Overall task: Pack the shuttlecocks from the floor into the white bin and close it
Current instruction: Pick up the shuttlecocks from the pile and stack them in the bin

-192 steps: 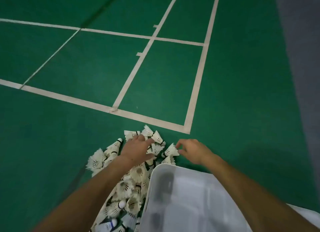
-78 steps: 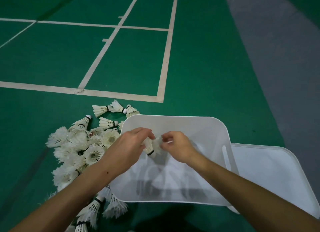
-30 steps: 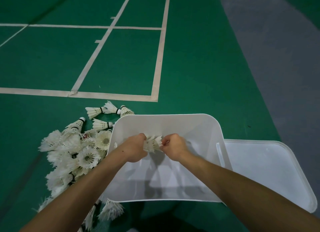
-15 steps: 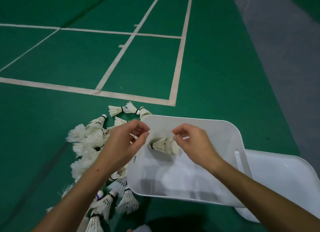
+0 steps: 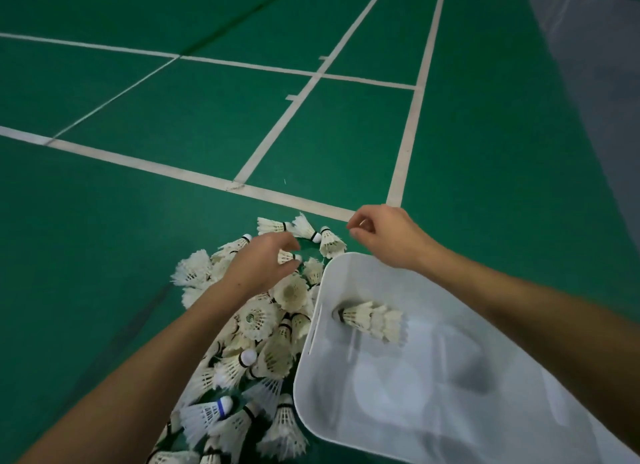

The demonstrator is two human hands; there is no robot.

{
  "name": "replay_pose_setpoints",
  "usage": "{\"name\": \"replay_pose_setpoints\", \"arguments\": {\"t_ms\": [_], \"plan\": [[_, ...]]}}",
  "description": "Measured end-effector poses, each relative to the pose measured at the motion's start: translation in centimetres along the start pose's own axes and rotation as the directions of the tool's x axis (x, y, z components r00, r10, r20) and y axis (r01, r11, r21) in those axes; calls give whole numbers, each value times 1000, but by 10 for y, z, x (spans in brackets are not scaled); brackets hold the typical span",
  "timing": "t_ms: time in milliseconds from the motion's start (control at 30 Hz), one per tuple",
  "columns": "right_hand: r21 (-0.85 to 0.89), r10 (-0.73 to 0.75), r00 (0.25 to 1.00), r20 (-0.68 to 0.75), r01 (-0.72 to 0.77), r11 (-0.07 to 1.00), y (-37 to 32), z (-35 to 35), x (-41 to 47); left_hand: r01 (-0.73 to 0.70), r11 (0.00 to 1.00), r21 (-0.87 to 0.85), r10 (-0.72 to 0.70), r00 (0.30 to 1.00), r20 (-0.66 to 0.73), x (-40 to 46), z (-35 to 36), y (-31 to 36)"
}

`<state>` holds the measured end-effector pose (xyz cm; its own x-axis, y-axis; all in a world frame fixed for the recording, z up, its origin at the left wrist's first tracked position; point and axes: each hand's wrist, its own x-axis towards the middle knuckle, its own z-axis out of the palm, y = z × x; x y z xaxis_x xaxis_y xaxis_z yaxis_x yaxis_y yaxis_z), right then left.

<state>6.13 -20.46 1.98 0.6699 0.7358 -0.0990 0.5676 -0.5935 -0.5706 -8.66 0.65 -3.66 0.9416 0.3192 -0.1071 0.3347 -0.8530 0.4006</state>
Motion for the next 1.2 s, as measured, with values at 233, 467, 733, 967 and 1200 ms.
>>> {"name": "replay_pose_setpoints", "arguments": {"t_ms": [233,467,733,967,1200], "plan": [[-117,94,946,310,-60,991,22,22,56,111,977,181,-165,933,319,68,35,-16],[34,203,868,454,-244,969,41,53,86,131,981,-143,-84,952,294,81,51,-20],[188,283,826,488,-416,890,50,73,100,80,966,-248,-24,975,222,83,55,-23],[320,181,944,276,-268,909,40,44,79,42,950,-311,-57,998,-38,54,31,-18],[243,257,928,269,-324,915,49,34,53,62,929,-365,-129,978,-162,24,14,-8]]}}
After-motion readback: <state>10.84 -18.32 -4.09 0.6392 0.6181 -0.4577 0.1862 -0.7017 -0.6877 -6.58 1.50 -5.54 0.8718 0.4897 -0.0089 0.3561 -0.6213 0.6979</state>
